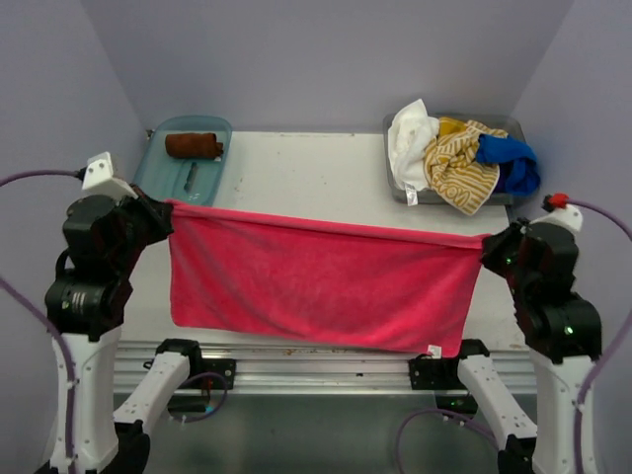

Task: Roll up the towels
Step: Flatten the towel, then fold the towel

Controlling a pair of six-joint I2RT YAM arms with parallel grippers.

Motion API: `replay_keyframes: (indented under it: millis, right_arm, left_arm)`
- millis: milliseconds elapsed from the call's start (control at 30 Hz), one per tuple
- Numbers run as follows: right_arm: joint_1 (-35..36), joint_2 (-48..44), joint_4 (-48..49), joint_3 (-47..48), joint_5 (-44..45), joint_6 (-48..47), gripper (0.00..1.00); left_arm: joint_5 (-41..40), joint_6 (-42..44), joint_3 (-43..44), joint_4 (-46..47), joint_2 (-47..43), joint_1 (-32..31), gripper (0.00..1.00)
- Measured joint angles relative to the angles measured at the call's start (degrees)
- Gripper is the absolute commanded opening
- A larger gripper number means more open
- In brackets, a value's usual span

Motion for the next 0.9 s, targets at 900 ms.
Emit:
replay_keyframes:
  millis: [900]
  right_arm:
    - [0.0,39.5,33.2,-20.2,0.2,5.3,0.00]
  left_arm:
    - [1.0,-3.9,-14.1,19.9,45.4,1.7,0.00]
